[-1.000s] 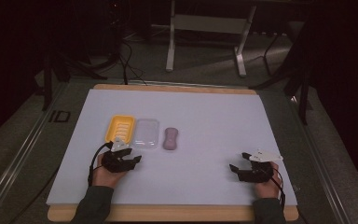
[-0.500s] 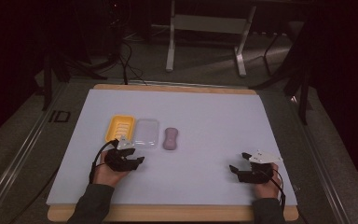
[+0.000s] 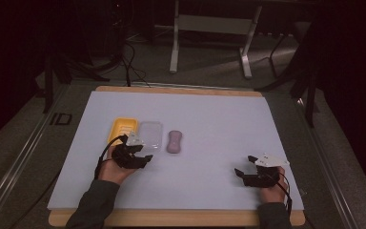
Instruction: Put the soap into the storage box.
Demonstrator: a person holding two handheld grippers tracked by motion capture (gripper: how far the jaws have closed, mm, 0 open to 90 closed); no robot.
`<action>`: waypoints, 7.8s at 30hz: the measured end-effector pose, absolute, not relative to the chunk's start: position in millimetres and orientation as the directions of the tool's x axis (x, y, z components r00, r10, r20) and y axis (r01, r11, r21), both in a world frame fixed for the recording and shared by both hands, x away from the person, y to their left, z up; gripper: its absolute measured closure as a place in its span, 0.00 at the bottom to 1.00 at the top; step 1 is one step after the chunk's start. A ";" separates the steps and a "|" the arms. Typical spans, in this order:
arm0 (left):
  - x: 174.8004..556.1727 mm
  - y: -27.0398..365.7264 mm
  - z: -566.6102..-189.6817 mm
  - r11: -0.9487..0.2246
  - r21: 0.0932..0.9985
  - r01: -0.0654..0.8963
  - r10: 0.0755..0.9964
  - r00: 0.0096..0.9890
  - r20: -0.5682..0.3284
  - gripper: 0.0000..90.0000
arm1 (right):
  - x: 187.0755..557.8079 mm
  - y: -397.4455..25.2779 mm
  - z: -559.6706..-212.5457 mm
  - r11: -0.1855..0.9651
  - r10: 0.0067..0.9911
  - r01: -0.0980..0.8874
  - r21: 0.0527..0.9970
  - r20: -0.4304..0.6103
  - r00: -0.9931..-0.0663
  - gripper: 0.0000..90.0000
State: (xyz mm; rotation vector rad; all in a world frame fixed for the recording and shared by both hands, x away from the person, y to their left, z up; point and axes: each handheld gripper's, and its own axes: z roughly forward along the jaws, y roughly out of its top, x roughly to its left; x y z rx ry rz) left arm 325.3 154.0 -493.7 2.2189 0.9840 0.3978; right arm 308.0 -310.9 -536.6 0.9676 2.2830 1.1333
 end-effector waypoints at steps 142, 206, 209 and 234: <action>420.0 60.3 -476.9 -0.510 0.531 0.677 0.764 0.640 -0.081 0.19 | 307.2 -308.5 -536.9 0.450 0.732 0.393 0.802 -0.079 -0.676 0.21; 444.5 15.2 -501.8 -0.641 0.272 0.718 0.746 0.666 0.003 0.52 | 307.5 -306.6 -537.3 0.468 0.725 0.393 0.792 -0.090 -0.682 0.21; 446.0 13.3 -501.2 -0.651 0.257 0.714 0.740 0.673 0.005 0.53 | 307.4 -306.6 -537.3 0.468 0.725 0.392 0.792 -0.091 -0.682 0.21; 443.1 8.6 -489.6 -0.685 0.251 0.684 0.709 0.705 0.015 0.55 | 307.6 -306.8 -537.3 0.467 0.726 0.393 0.792 -0.089 -0.682 0.21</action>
